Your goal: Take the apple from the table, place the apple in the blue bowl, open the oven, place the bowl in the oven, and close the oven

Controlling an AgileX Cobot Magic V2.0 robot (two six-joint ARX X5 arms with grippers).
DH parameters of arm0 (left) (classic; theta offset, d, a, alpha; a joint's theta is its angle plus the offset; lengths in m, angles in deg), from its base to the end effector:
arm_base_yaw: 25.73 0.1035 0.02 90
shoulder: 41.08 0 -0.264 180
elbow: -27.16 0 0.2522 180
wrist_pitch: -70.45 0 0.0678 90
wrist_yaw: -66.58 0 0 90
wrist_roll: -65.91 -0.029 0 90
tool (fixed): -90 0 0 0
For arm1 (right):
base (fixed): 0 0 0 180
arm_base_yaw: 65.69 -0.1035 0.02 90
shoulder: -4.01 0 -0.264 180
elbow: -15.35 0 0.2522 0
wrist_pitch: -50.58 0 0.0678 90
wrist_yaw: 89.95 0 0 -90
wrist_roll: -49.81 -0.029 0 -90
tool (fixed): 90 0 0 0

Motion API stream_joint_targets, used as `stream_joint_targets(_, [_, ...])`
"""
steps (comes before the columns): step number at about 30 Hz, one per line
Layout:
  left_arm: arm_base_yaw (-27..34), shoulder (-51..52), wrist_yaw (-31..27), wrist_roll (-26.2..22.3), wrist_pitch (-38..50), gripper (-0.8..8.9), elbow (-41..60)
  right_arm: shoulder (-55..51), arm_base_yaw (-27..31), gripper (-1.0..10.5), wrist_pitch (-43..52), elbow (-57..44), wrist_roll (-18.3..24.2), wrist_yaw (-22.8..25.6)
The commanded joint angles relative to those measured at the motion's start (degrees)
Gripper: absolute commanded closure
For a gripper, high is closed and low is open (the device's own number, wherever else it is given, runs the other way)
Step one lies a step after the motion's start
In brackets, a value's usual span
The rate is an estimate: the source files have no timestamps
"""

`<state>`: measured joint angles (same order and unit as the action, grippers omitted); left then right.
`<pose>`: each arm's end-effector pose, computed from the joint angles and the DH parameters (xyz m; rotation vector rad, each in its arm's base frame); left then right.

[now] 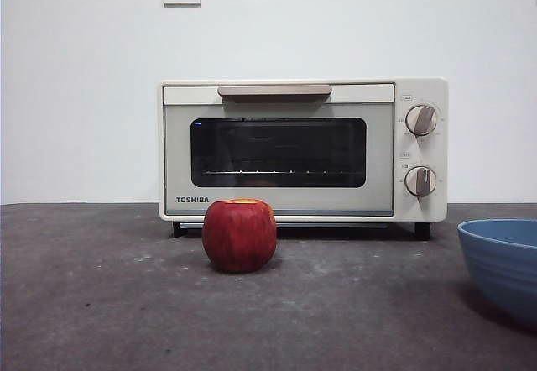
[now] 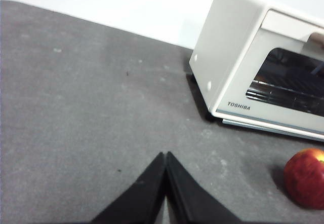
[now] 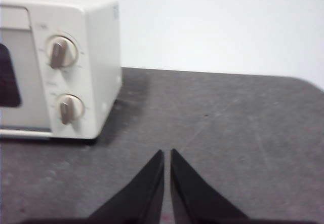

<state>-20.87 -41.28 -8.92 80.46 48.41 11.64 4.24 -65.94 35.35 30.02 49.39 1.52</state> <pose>0.0947 0.0008 0.1598 -0.2728 0.1365 -0.1525 0.0970 -0.0003 0.1661 0.0071 0.0137 -0.0213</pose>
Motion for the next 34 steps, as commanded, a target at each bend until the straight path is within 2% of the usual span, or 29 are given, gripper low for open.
stream_joint_targets(1, [0.1,0.0,-0.1,0.9,0.6,8.06,1.1,0.0,0.1,9.4,0.8,-0.3,-7.5,0.0])
stream_joint_targets(6, [0.1,0.0,-0.1,4.7,0.5,8.06,-0.2,0.0,0.1,9.4,1.0,0.7,-13.6,-0.7])
stream_joint_targets(12, [0.1,-0.3,1.5,9.3,-1.9,8.06,-3.8,0.1,0.0,9.4,-1.3,6.4,-20.0,-6.4])
stream_joint_targets(17, [0.1,-3.5,5.9,10.3,-5.5,8.06,-9.8,4.5,0.0,9.4,-10.6,14.6,-20.1,-10.2])
stream_joint_targets(20, [0.1,-7.8,9.1,10.2,-6.4,8.06,-14.5,10.1,0.0,9.4,-14.4,20.0,-19.3,-14.8])
stream_joint_targets(24, [-0.1,-15.0,13.9,8.0,-10.9,8.06,-22.1,18.3,-0.4,9.4,-18.4,26.8,-17.0,-22.1])
stream_joint_targets(29, [-1.3,-24.2,20.2,3.4,-18.3,8.06,-31.8,29.5,-2.9,9.4,-28.3,37.4,-9.4,-29.8])
stream_joint_targets(34, [-4.7,-31.0,24.9,-0.5,-25.8,8.06,-39.3,38.1,-8.4,9.4,-38.8,46.8,1.0,-30.6])
